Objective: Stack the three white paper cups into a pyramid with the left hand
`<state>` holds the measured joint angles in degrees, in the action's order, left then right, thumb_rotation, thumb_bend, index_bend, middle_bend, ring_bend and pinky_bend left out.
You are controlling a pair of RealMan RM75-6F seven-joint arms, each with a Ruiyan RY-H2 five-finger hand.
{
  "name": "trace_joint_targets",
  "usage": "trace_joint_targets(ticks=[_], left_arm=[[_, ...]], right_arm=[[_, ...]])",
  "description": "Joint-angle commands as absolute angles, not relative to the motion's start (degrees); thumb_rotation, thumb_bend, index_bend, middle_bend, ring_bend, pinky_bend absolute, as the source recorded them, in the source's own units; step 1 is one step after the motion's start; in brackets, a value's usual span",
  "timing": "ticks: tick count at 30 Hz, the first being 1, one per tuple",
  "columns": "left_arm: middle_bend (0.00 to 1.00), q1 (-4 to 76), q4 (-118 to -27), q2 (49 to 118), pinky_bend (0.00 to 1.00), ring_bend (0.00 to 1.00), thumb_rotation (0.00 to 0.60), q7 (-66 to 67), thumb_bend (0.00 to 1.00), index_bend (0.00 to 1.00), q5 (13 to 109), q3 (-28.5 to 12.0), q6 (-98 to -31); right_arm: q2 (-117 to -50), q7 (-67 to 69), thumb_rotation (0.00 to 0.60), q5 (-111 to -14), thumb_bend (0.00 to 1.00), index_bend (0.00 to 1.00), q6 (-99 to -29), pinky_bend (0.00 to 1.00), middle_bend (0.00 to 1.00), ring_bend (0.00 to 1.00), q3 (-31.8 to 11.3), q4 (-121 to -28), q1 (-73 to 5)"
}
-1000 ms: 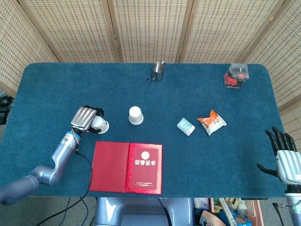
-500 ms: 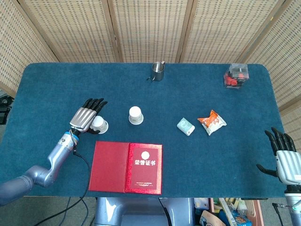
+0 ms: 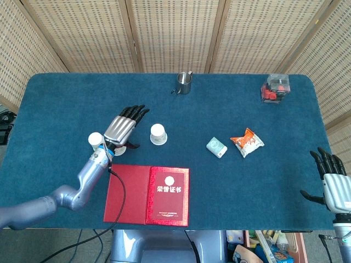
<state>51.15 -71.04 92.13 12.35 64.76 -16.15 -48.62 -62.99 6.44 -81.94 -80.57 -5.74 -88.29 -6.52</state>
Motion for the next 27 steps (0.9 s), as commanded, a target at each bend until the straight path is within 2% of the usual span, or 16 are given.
trace_joint_targets(ticks=[1, 4, 13, 18, 24, 27], left_arm=[[0.03, 55.3, -66.3, 96.6, 0.14, 0.07, 0.600, 16.5, 0.11, 0.01, 59.8, -18.3, -45.7], [0.08, 57.8, -61.9, 99.7, 0.18, 0.12, 0.600, 18.4, 0.11, 0.05, 56.5, -19.0, -43.6], [0.13, 61.3, -51.9, 106.2, 0.22, 0.17, 0.600, 18.6, 0.11, 0.10, 53.9, -18.9, -40.7], [0.20, 62.7, -46.7, 109.5, 0.26, 0.24, 0.600, 16.8, 0.11, 0.19, 53.9, -19.2, -39.4], [0.42, 63.5, -43.1, 111.9, 0.36, 0.43, 0.600, 14.2, 0.11, 0.39, 56.4, -19.2, -40.6], [0.46, 63.8, -41.7, 112.9, 0.39, 0.46, 0.600, 13.1, 0.11, 0.43, 57.7, -19.0, -41.5]], right_arm=[[-63.1, 6.9, 0.600, -81.2, 0.00, 0.00, -79.9, 0.00, 0.00, 0.00, -6.0, -87.6, -6.8], [-63.2, 7.5, 0.600, -80.2, 0.00, 0.00, -78.8, 0.00, 0.00, 0.00, -6.4, -86.9, -7.1], [-62.9, 9.7, 0.600, -78.5, 0.00, 0.00, -77.8, 0.00, 0.00, 0.00, -7.1, -85.6, -7.2], [-62.7, 10.7, 0.600, -77.9, 0.00, 0.00, -77.3, 0.00, 0.00, 0.00, -7.3, -85.2, -7.3], [-62.6, 11.3, 0.600, -77.5, 0.00, 0.00, -76.9, 0.00, 0.00, 0.00, -7.5, -84.8, -7.4], [-62.6, 11.6, 0.600, -77.3, 0.00, 0.00, -76.6, 0.00, 0.00, 0.00, -7.6, -84.6, -7.4]])
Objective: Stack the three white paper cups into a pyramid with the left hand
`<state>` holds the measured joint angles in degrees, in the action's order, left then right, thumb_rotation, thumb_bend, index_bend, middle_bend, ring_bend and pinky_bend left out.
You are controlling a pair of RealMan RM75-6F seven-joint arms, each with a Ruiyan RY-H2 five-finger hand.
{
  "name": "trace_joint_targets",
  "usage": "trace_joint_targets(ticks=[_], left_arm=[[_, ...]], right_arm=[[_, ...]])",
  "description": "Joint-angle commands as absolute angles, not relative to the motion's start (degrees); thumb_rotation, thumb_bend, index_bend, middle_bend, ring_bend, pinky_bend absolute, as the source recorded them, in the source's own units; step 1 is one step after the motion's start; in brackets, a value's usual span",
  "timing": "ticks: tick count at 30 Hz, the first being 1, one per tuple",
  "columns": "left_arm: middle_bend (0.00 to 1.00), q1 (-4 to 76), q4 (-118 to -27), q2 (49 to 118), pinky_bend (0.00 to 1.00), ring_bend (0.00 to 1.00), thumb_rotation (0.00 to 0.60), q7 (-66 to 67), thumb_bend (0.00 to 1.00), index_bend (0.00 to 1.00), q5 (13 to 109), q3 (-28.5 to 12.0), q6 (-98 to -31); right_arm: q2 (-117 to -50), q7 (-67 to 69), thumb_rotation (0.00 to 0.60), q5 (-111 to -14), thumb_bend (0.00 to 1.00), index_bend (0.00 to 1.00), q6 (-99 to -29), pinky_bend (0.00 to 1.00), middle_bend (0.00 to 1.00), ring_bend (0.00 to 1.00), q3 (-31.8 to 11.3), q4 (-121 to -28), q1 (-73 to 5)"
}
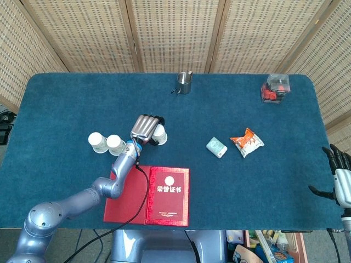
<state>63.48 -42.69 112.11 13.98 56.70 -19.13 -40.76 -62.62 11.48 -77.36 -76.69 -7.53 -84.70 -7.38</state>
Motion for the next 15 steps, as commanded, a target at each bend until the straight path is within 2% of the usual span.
trace_joint_targets(ticks=[1, 9, 15], left_arm=[[0.47, 63.9, -41.3, 113.3, 0.39, 0.47, 0.600, 12.6, 0.11, 0.44, 58.3, -18.9, -41.8], [0.51, 63.5, -40.4, 113.8, 0.41, 0.50, 0.600, 10.7, 0.11, 0.48, 60.8, -18.7, -44.3], [0.51, 60.8, -47.6, 108.3, 0.41, 0.50, 0.600, 7.8, 0.11, 0.48, 63.7, -18.9, -49.1]], right_arm=[[-62.6, 11.7, 0.600, -77.3, 0.00, 0.00, -76.5, 0.00, 0.00, 0.00, -7.6, -84.6, -7.4], [-62.5, 11.9, 0.600, -77.8, 0.00, 0.00, -76.7, 0.00, 0.00, 0.00, -7.4, -84.6, -7.4], [-62.6, 11.6, 0.600, -78.1, 0.00, 0.00, -76.7, 0.00, 0.00, 0.00, -7.2, -84.8, -7.4]])
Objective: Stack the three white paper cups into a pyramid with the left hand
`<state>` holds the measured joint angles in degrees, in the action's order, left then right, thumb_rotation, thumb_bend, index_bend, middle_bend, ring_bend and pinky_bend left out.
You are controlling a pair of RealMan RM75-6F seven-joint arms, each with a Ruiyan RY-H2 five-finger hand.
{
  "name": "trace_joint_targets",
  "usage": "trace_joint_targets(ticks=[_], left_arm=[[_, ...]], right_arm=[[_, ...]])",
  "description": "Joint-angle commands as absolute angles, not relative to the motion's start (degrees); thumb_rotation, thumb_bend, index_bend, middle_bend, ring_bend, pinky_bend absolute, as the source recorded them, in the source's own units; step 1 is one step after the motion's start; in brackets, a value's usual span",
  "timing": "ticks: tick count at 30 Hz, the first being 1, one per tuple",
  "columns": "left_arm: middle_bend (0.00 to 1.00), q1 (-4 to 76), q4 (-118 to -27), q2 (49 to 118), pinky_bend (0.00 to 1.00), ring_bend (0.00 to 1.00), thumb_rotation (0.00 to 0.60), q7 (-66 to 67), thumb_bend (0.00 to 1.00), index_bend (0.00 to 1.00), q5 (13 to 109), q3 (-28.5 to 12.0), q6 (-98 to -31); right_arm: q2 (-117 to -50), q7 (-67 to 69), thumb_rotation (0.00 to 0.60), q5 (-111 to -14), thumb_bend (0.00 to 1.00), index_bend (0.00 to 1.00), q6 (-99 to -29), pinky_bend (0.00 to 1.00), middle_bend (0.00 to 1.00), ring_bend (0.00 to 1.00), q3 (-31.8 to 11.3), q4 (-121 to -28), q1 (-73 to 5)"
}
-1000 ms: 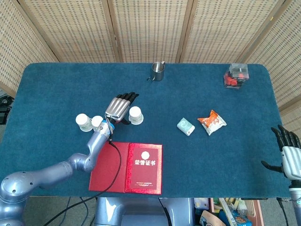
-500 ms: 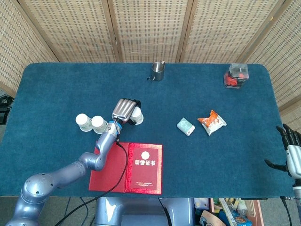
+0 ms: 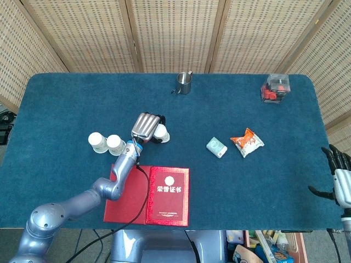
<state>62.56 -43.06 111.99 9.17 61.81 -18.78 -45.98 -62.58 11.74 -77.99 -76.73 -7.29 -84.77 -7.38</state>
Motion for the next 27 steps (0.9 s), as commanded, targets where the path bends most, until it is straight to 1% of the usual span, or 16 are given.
trace_joint_targets(ticks=[1, 2, 5, 6, 9, 11, 14, 16, 18, 22, 27], left_arm=[[0.51, 59.2, -51.5, 105.0, 0.41, 0.50, 0.600, 6.9, 0.11, 0.48, 64.3, -19.5, -51.6], [0.51, 56.6, -59.3, 99.1, 0.41, 0.50, 0.600, 6.1, 0.11, 0.48, 65.5, -19.1, -53.3], [0.51, 52.3, -72.9, 88.7, 0.41, 0.50, 0.600, 7.2, 0.11, 0.48, 65.7, -18.6, -54.9], [0.51, 51.8, -74.9, 87.2, 0.41, 0.50, 0.600, 7.5, 0.11, 0.48, 65.6, -18.5, -54.9], [0.51, 48.4, -83.2, 79.4, 0.41, 0.50, 0.600, 9.7, 0.11, 0.48, 64.6, -17.4, -55.8], [0.51, 46.5, -86.8, 75.6, 0.41, 0.50, 0.600, 9.8, 0.11, 0.48, 64.1, -16.5, -55.9], [0.51, 44.5, -88.8, 72.4, 0.41, 0.50, 0.600, 9.5, 0.11, 0.48, 63.8, -15.2, -55.9], [0.51, 44.1, -89.0, 71.8, 0.41, 0.50, 0.600, 9.3, 0.11, 0.48, 63.9, -14.9, -55.9], [0.51, 42.7, -88.0, 71.0, 0.41, 0.50, 0.600, 8.5, 0.11, 0.48, 63.3, -13.6, -55.6], [0.51, 41.3, -85.2, 71.3, 0.41, 0.50, 0.600, 4.5, 0.11, 0.48, 64.3, -12.1, -54.2], [0.51, 40.6, -81.9, 72.4, 0.41, 0.50, 0.600, 0.5, 0.11, 0.48, 66.2, -11.5, -53.7]], right_arm=[[-62.7, 11.4, 0.600, -78.3, 0.00, 0.00, -76.7, 0.00, 0.00, 0.00, -7.1, -84.9, -7.4], [-62.8, 10.9, 0.600, -78.5, 0.00, 0.00, -77.0, 0.00, 0.00, 0.00, -7.0, -85.2, -7.4], [-63.0, 9.6, 0.600, -79.3, 0.00, 0.00, -77.3, 0.00, 0.00, 0.00, -6.6, -85.8, -7.5], [-63.1, 9.4, 0.600, -79.4, 0.00, 0.00, -77.3, 0.00, 0.00, 0.00, -6.6, -85.9, -7.5], [-63.4, 8.2, 0.600, -80.2, 0.00, 0.00, -77.4, 0.00, 0.00, 0.00, -6.1, -86.5, -7.6], [-63.5, 7.5, 0.600, -80.6, 0.00, 0.00, -77.7, 0.00, 0.00, 0.00, -5.9, -86.9, -7.6], [-63.6, 7.0, 0.600, -81.0, 0.00, 0.00, -78.2, 0.00, 0.00, 0.00, -5.8, -87.2, -7.5], [-63.6, 6.9, 0.600, -81.1, 0.00, 0.00, -78.3, 0.00, 0.00, 0.00, -5.8, -87.3, -7.5], [-63.6, 6.6, 0.600, -81.4, 0.00, 0.00, -78.6, 0.00, 0.00, 0.00, -5.6, -87.5, -7.4], [-63.7, 6.1, 0.600, -81.6, 0.00, 0.00, -78.9, 0.00, 0.00, 0.00, -5.5, -87.8, -7.3], [-63.8, 5.7, 0.600, -81.5, 0.00, 0.00, -78.9, 0.00, 0.00, 0.00, -5.5, -87.8, -7.3]])
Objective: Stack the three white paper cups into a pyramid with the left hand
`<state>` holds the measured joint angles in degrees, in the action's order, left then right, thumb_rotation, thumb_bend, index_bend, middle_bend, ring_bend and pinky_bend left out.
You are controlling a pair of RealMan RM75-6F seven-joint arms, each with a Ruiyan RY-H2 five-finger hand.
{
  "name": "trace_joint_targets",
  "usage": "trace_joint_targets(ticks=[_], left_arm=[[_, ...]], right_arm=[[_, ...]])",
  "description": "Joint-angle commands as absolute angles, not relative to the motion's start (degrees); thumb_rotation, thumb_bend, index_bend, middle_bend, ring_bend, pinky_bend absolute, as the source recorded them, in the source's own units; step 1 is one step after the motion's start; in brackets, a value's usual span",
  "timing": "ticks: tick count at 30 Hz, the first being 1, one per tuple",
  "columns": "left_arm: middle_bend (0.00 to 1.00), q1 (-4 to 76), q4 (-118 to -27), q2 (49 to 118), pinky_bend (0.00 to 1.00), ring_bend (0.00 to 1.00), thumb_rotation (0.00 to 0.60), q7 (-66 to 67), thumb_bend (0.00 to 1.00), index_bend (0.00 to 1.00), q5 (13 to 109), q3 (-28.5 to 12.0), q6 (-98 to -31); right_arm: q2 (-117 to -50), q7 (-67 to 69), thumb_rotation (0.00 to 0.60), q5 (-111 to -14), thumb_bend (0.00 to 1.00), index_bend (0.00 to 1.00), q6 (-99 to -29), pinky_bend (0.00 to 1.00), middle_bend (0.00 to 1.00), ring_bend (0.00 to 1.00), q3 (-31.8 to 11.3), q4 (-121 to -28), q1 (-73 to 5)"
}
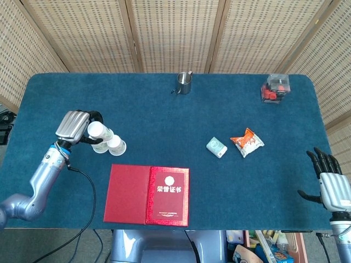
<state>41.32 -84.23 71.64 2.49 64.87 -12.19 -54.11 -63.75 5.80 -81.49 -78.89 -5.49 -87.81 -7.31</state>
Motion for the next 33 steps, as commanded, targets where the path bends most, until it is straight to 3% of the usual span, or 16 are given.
trace_joint_targets(ticks=[1, 25, 29, 33], left_arm=[[0.51, 40.6, -81.3, 72.6, 0.41, 0.50, 0.600, 0.2, 0.11, 0.48, 66.4, -11.4, -53.7], [0.49, 41.5, -73.8, 78.3, 0.41, 0.49, 0.600, -4.1, 0.11, 0.48, 68.1, -11.0, -50.6], [0.38, 41.5, -74.2, 77.8, 0.32, 0.37, 0.600, -4.9, 0.11, 0.42, 68.2, -11.0, -49.8], [0.09, 41.7, -75.0, 76.7, 0.16, 0.10, 0.600, -4.4, 0.11, 0.27, 67.7, -10.6, -48.2]], right_arm=[[-63.8, 5.6, 0.600, -81.4, 0.00, 0.00, -78.9, 0.00, 0.00, 0.00, -5.5, -87.8, -7.3], [-63.4, 6.5, 0.600, -81.2, 0.00, 0.00, -78.9, 0.00, 0.00, 0.00, -5.5, -87.9, -7.2], [-63.3, 6.6, 0.600, -81.2, 0.00, 0.00, -79.0, 0.00, 0.00, 0.00, -5.6, -87.9, -7.2], [-63.3, 6.7, 0.600, -81.2, 0.00, 0.00, -79.0, 0.00, 0.00, 0.00, -5.5, -87.8, -7.2]])
